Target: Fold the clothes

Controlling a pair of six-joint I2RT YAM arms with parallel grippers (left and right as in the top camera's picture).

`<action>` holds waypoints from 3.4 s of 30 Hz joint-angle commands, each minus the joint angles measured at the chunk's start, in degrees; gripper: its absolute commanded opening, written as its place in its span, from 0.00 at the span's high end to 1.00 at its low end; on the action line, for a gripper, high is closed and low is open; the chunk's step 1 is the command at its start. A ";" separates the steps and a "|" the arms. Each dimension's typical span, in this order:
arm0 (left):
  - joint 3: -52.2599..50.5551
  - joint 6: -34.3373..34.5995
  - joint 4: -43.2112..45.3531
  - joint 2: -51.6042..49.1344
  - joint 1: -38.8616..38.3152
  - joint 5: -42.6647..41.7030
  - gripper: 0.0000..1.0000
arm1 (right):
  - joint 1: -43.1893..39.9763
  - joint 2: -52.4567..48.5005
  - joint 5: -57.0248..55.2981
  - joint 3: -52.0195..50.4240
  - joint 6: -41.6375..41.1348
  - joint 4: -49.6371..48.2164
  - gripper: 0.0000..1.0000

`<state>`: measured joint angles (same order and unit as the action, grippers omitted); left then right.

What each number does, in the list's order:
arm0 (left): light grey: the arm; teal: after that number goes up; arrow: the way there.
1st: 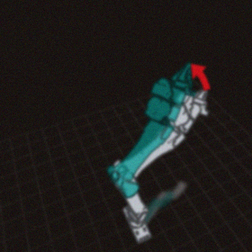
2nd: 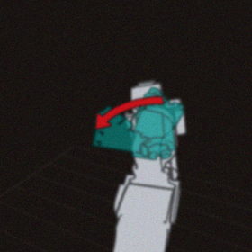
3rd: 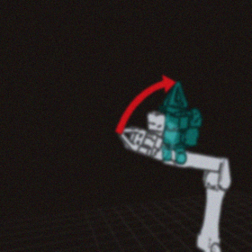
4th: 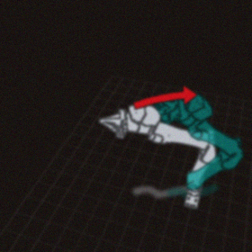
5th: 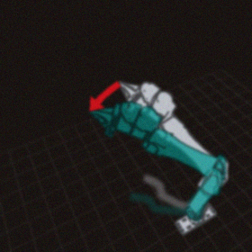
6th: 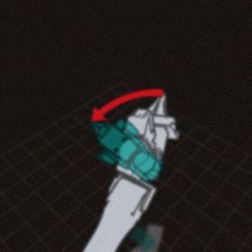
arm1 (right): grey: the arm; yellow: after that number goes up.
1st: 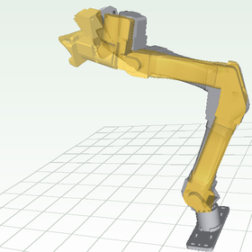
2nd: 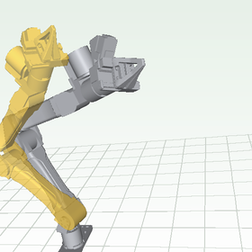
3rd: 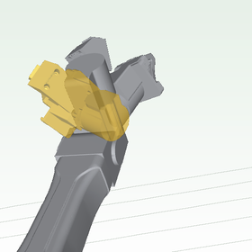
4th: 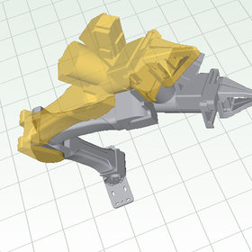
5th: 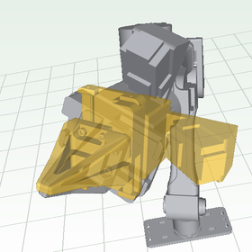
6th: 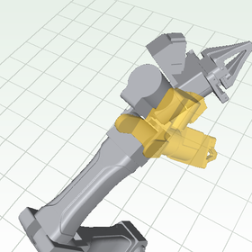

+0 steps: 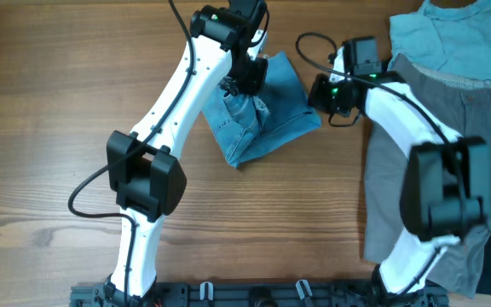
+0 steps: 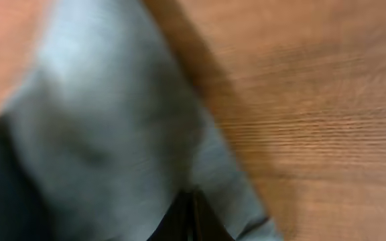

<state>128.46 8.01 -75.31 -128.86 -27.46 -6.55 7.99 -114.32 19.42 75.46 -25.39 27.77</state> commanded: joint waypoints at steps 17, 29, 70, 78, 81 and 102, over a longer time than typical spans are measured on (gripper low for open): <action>-2.78 1.44 9.68 -1.38 -1.95 1.40 0.00 | -2.03 -0.81 2.47 -0.13 4.96 7.13 0.85; -3.72 1.25 -2.86 2.49 8.55 2.14 0.00 | -2.95 24.17 13.07 -0.13 12.50 6.29 0.79; -18.16 -1.31 3.58 6.43 7.72 -14.69 0.35 | 4.31 29.46 -0.96 -0.15 14.88 15.02 0.83; -25.03 10.21 12.90 6.82 0.17 -16.65 0.90 | 4.31 36.20 -5.05 -0.15 12.41 14.78 0.81; -32.74 25.18 19.30 6.82 -1.79 -10.40 0.96 | 4.31 36.13 -5.27 -0.15 11.61 14.73 0.81; -44.46 22.60 37.55 7.32 34.40 -1.55 0.87 | 4.31 36.11 -5.25 -0.15 11.17 15.98 0.81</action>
<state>82.08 37.30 -35.57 -119.04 0.45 -13.69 12.08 -78.63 15.11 75.24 -13.61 43.22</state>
